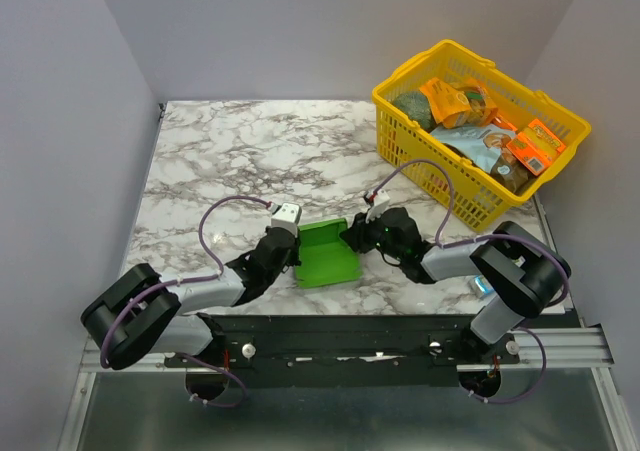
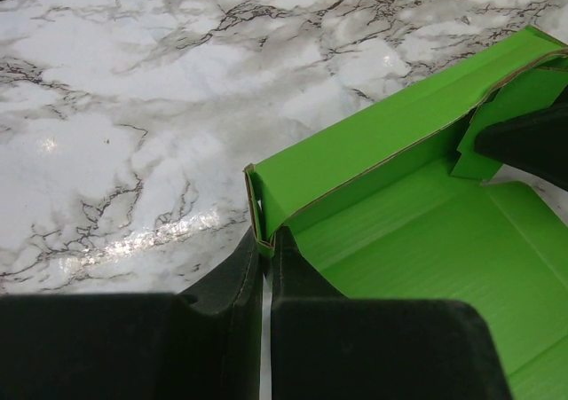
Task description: Fold the paper box
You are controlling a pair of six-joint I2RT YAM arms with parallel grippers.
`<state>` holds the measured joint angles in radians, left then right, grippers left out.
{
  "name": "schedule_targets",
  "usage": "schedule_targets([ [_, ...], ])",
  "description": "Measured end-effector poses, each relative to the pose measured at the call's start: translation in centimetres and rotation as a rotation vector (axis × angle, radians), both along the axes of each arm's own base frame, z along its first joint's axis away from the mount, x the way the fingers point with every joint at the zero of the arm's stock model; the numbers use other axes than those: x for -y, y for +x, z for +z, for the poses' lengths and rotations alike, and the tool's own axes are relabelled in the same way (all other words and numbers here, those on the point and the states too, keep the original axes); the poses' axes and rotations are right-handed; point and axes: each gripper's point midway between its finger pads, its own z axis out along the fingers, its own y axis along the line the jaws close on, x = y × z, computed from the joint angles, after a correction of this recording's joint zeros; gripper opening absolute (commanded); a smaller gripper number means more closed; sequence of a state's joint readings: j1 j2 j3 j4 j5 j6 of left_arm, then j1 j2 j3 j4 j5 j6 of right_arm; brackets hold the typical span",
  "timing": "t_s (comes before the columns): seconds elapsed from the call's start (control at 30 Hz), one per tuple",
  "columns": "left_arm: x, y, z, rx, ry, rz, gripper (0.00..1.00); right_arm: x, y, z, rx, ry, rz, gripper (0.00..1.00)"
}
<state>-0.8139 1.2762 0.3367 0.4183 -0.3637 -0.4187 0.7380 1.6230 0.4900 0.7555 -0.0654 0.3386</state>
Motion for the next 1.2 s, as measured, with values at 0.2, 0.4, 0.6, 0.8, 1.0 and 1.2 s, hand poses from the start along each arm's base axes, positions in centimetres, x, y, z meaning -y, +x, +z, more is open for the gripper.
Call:
schedule_targets([
  [0.2,0.1,0.1,0.1,0.001,0.003,0.004,0.00,0.3,0.5,0.0,0.011,-0.010,-0.024,0.19],
  [0.4,0.7,0.1,0.4,0.009,0.023,0.019,0.00,0.7,1.5,0.0,0.014,-0.047,-0.094,0.04],
  [0.6,0.6,1.0,0.4,0.004,0.083,0.110,0.00,0.7,2.0,-0.1,0.023,-0.158,-0.210,0.01],
  [0.8,0.4,1.9,0.7,0.013,0.126,0.185,0.00,1.4,2.6,0.0,0.006,-0.280,-0.391,0.01],
  [1.0,1.1,2.1,0.8,0.020,0.121,0.202,0.00,3.0,2.8,0.0,-0.020,-0.319,-0.533,0.01],
  [1.2,2.8,2.9,0.9,0.021,0.108,0.203,0.00,5.0,2.8,0.4,-0.028,-0.367,-0.670,0.01],
])
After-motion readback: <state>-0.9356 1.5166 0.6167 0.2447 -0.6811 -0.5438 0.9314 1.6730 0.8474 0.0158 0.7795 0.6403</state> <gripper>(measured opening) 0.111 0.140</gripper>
